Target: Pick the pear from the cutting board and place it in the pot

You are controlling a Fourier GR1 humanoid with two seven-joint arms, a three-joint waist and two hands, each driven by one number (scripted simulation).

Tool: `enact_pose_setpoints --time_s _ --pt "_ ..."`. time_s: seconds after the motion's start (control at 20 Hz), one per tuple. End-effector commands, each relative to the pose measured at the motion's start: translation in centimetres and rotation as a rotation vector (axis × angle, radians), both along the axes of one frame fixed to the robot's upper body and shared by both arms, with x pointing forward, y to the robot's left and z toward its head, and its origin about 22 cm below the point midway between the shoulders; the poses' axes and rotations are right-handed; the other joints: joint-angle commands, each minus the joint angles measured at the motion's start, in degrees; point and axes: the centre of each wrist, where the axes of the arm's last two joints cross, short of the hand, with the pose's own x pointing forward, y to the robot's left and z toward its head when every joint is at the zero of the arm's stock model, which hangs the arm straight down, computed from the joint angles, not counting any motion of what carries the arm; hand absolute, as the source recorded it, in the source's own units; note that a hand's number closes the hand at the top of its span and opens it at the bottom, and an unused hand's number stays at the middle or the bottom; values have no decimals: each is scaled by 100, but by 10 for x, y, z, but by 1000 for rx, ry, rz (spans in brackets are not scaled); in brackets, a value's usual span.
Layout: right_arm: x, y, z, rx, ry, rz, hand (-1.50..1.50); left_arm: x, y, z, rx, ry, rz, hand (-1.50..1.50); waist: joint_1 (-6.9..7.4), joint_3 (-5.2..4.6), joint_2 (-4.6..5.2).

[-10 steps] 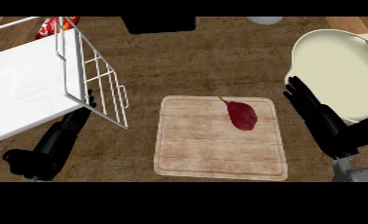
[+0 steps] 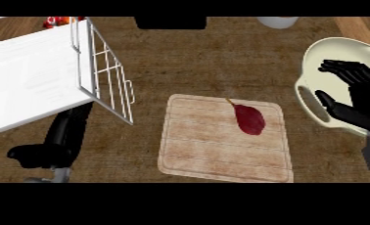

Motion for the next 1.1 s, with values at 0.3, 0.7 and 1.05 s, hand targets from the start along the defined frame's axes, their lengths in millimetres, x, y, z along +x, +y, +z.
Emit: enact_pose_setpoints --time_s 0.3,0.7,1.05 --pt "-14 -18 -50 83 -295 122 -150 -5 -4 -31 -22 -35 70 0 -89 -42 -67" --pt "-8 -26 -7 -412 -44 291 -150 3 -28 -19 -36 -16 81 0 -76 -52 -73" --pt "2 13 34 -725 133 416 -150 12 -23 -6 -11 -23 85 0 -120 -53 -93"
